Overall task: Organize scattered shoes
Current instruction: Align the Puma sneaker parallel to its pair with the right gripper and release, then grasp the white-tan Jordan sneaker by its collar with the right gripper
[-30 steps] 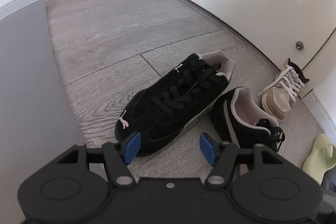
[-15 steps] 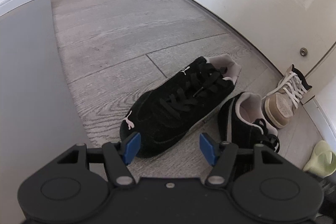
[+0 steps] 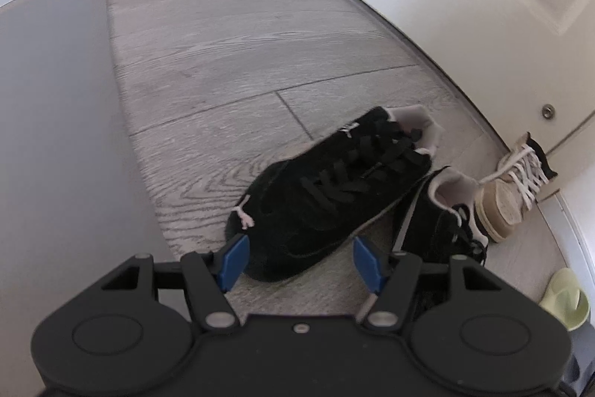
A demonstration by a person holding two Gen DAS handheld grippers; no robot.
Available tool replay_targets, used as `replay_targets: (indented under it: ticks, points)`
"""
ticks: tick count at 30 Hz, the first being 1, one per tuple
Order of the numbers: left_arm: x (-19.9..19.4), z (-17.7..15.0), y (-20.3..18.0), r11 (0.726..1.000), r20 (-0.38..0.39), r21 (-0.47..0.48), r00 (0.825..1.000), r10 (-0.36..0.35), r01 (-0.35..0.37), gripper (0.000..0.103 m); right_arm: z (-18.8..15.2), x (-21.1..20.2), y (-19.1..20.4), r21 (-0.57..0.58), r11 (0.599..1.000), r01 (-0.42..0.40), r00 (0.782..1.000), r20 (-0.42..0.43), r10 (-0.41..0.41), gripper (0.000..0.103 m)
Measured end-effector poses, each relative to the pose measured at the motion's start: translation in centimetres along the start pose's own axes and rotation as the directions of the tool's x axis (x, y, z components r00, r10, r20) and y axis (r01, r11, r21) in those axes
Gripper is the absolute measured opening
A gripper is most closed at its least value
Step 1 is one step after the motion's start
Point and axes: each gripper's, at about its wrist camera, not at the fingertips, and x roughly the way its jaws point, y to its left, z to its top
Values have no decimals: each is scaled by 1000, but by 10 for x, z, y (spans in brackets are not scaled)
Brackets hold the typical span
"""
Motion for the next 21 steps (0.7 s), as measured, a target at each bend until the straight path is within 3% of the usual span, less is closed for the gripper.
replay_targets:
  ticks: [3,7,11,14,16,18,21]
  points:
    - [0,1,3,1000,0,-6,1000,3,-3,63,-2,12,8,59,996,-64,998,-24,65,69]
    - [0,3,6,1000,2,-8,1000,5,-5,63,-3,22,30,-6,1000,-28,999,-15,28,70]
    - [-1,3,5,1000,9,7,1000,1,-1,63,-2,28,35,-35,998,-46,999,-24,46,73]
    - [-3,4,4,999,22,40,1000,6,-7,63,-4,15,32,-70,994,-89,996,-20,88,76]
    - [-3,3,2,998,16,68,1000,-8,7,63,-8,-25,22,-109,989,-95,994,47,101,81]
    - [-4,1,-2,994,9,102,1000,-27,26,63,-21,-74,11,-164,986,27,985,175,2,81]
    - [-11,-6,-17,973,11,219,997,-81,76,63,-46,-135,-2,-242,938,249,926,343,-158,80]
